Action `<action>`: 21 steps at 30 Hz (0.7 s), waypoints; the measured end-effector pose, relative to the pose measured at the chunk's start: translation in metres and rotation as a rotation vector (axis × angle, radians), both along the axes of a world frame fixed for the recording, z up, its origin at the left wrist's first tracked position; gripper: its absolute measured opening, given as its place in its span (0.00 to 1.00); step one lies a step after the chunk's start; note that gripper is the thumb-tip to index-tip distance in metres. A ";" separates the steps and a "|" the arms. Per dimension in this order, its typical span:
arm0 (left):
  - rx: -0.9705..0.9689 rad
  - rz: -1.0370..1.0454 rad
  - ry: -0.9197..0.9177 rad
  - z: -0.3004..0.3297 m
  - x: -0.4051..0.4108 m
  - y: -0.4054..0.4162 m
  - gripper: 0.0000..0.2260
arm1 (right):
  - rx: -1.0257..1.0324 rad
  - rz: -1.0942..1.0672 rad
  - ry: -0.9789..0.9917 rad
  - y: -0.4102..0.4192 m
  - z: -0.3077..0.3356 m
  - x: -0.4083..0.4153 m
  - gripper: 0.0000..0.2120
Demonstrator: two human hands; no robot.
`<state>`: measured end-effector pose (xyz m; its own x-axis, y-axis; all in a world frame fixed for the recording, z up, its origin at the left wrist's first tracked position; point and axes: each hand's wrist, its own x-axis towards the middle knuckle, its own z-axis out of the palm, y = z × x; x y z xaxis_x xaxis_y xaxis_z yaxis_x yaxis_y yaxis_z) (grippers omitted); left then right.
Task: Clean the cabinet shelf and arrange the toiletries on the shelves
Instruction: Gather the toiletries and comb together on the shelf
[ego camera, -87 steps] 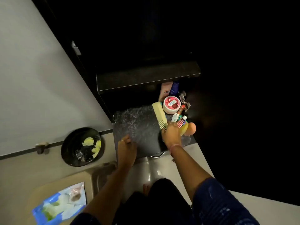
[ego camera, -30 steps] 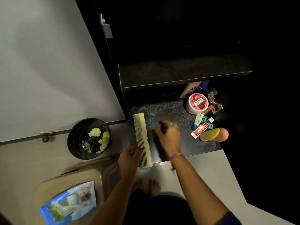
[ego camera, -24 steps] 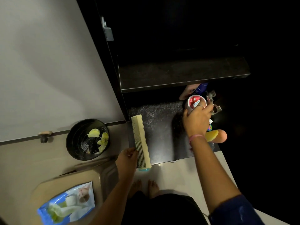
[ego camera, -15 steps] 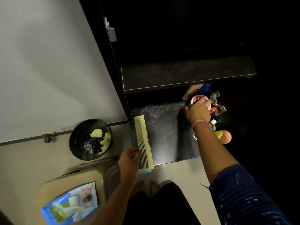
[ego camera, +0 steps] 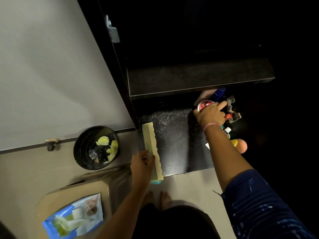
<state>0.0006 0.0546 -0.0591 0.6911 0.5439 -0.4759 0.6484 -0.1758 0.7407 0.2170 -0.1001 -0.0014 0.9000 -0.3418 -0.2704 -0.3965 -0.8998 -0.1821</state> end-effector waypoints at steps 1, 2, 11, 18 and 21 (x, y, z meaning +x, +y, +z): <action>0.005 0.000 -0.002 0.000 0.001 0.000 0.13 | 0.004 0.001 0.004 0.000 0.002 -0.001 0.47; 0.012 0.001 -0.006 0.001 0.001 -0.001 0.13 | 0.006 0.013 0.005 0.000 0.005 -0.003 0.47; 0.051 0.025 -0.041 0.007 0.012 0.000 0.10 | 0.356 0.385 -0.048 0.056 0.022 -0.043 0.36; 0.036 0.048 -0.053 0.015 0.017 0.003 0.09 | 0.389 0.532 0.106 0.122 -0.018 -0.031 0.19; 0.017 0.063 -0.079 0.018 0.017 0.004 0.09 | 0.387 0.556 0.064 0.125 -0.025 -0.036 0.19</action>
<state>0.0176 0.0581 -0.0415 0.6902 0.5952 -0.4116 0.5984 -0.1496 0.7871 0.1811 0.0248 -0.0264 0.8918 0.2996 -0.3389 0.0858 -0.8476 -0.5236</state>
